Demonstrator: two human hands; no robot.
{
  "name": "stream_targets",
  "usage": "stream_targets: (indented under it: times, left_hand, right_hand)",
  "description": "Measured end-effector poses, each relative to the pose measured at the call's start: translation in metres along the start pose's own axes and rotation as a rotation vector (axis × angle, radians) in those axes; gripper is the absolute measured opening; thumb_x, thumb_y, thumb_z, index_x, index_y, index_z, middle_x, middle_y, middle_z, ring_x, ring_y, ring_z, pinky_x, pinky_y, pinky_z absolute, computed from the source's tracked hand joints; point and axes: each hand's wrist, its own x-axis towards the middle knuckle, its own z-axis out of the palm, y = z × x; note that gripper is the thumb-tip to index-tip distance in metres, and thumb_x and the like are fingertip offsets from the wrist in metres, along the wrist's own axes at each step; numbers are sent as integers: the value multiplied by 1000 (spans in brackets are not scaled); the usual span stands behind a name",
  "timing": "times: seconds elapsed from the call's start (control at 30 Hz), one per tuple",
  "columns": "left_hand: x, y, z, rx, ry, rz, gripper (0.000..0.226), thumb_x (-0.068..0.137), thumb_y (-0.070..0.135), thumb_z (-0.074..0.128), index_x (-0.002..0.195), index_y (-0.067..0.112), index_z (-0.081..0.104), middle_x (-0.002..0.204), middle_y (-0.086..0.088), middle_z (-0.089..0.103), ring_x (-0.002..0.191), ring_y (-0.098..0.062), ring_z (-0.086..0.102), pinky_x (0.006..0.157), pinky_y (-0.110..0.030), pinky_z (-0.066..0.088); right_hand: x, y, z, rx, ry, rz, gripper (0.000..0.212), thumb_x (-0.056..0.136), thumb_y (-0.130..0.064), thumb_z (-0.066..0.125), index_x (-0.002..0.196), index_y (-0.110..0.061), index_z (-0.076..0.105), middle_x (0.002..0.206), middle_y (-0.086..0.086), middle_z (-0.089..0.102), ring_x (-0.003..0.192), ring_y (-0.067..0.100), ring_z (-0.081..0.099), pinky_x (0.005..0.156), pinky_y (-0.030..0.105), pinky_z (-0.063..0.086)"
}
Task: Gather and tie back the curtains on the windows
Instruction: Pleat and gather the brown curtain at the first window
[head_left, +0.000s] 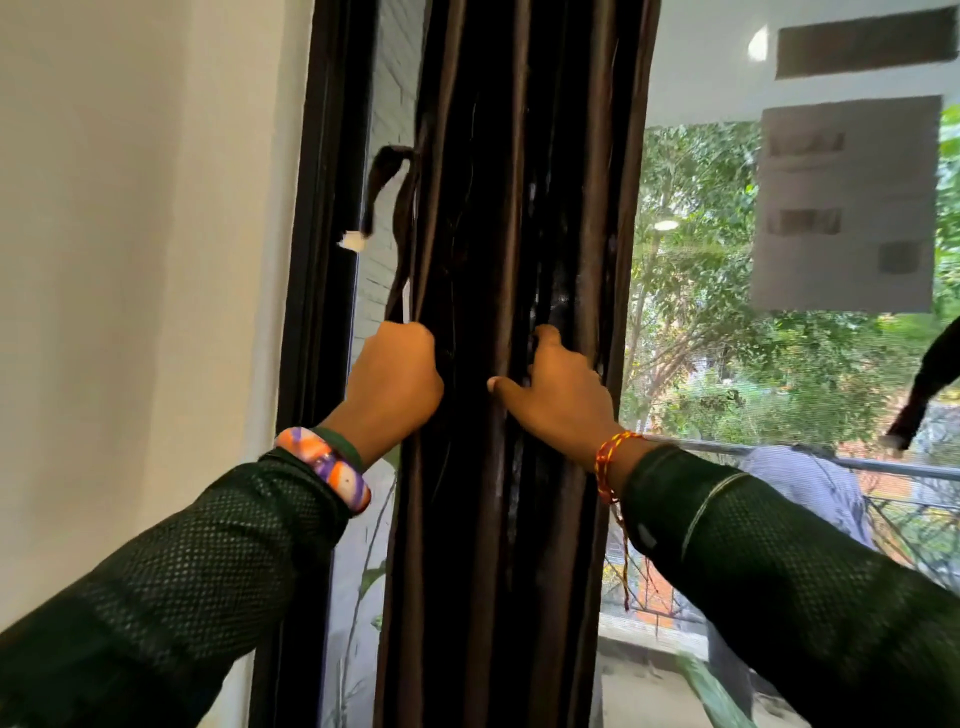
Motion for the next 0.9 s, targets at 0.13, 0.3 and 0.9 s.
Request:
stream_targets:
  times: [0.13, 0.3, 0.9]
  left_hand:
    - [2, -6, 0, -28, 27, 53, 30, 89, 22, 54, 66, 4, 49, 78, -21, 57, 81, -40, 59, 65, -36, 43]
    - [-1, 1, -3, -160, 23, 93, 47, 90, 39, 54, 69, -4, 60, 64, -17, 58, 67, -33, 59, 66, -42, 50]
    - [10, 1, 10, -299, 46, 60, 38, 89, 13, 52, 57, -6, 48, 50, -17, 44, 57, -33, 51, 61, -41, 45]
  right_hand:
    - [5, -4, 10, 80, -50, -6, 80, 84, -40, 63, 142, -3, 21, 122, 20, 58, 115, 40, 54, 95, 48, 46]
    - [2, -6, 17, 110, -65, -36, 50, 87, -13, 52, 132, -3, 33, 117, 25, 58, 109, 46, 55, 91, 50, 48]
    - [-40, 0, -1, -323, 460, -438, 62, 76, -9, 62, 136, -6, 46, 151, 20, 30, 143, 36, 19, 114, 50, 24]
